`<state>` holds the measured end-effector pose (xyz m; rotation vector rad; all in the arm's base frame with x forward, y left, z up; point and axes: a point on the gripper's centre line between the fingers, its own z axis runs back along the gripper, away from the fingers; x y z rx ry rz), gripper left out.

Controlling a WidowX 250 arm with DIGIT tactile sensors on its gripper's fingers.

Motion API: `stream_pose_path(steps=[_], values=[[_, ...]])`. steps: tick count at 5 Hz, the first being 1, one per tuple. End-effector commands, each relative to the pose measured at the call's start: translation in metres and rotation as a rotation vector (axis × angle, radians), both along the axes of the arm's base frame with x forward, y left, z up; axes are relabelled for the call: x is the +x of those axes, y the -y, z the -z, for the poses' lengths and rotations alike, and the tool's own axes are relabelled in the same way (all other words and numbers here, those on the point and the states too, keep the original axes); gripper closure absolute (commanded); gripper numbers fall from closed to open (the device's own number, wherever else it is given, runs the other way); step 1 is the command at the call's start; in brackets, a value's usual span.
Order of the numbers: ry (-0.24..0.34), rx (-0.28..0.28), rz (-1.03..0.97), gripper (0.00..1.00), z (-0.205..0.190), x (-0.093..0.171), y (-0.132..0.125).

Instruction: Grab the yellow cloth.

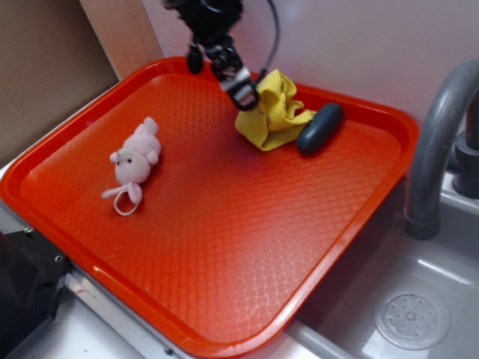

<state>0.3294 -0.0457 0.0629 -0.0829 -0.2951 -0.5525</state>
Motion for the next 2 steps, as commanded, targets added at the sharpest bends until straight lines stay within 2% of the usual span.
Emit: stream_pose_path(steps=[1,2], values=[[0.033,-0.067,0.217,0.00,-0.013,0.000,0.057],[0.012,-0.044,0.261,0.00,-0.005,-0.004,0.071]])
